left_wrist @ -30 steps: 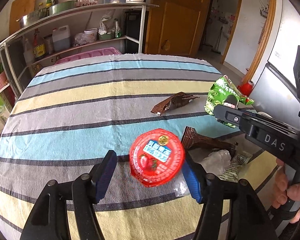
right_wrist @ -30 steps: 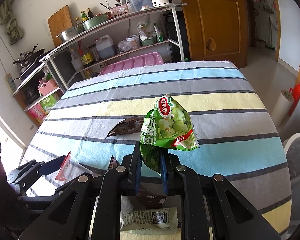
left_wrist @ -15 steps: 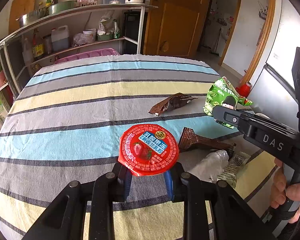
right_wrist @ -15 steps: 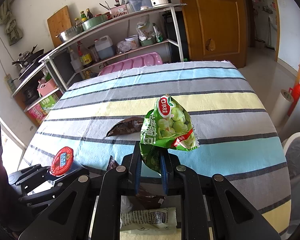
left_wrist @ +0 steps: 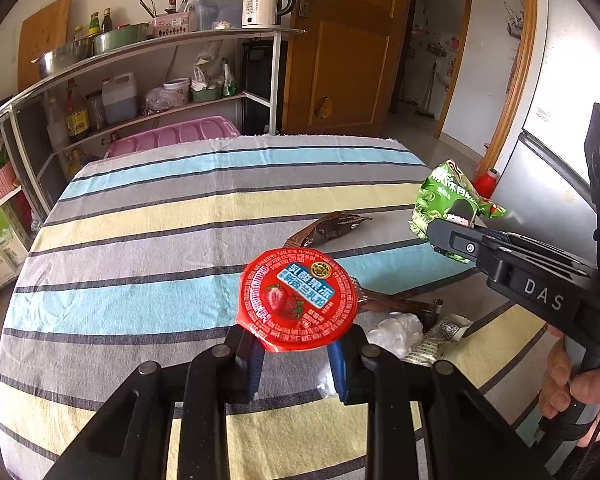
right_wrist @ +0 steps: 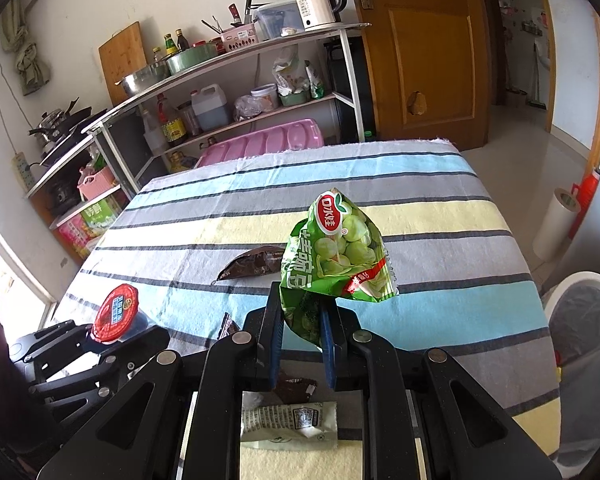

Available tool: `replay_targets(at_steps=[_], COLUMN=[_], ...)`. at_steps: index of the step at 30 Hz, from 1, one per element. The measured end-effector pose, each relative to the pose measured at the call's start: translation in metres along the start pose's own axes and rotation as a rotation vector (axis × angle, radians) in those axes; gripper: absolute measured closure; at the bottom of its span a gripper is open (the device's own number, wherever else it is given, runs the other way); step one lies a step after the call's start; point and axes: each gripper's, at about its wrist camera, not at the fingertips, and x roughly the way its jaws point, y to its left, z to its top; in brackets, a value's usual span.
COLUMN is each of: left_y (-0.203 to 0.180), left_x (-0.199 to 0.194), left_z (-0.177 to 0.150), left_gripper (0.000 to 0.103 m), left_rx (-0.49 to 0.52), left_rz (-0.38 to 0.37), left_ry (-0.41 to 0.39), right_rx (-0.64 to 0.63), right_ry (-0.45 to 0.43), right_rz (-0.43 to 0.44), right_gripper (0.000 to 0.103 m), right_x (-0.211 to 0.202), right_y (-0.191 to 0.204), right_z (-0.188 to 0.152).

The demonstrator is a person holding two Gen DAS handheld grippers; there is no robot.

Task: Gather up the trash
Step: 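Grasp the red-lidded cup with the left tool, then carry the red-lidded cup and green snack bag over the bin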

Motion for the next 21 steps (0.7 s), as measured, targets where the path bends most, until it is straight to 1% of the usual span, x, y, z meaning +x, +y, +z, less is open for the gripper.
replay_targets(at_steps=[6,11,21], left_y=[-0.019,-0.041,-0.094], left_x=[-0.013,-0.018,-0.017], left_z=[0.01,0.018,0.038], left_gripper=[0.075,0.075,0.075], left_rx=[0.024,0.052,0.117], left_rz=[-0.031,-0.06,-0.129], left_ry=[-0.031,-0.051,-0.07], right_rx=[0.011,0.025,0.071], right_ry=[-0.038,-0.064,-0.125], right_rz=[-0.008,-0.04,-0.113], right_gripper=[0.086,0.086,0.086], right_x=[-0.024,-0.046,-0.09], right_y=[-0.01,-0.024,-0.069], right_z=[0.001,-0.003,-0.006])
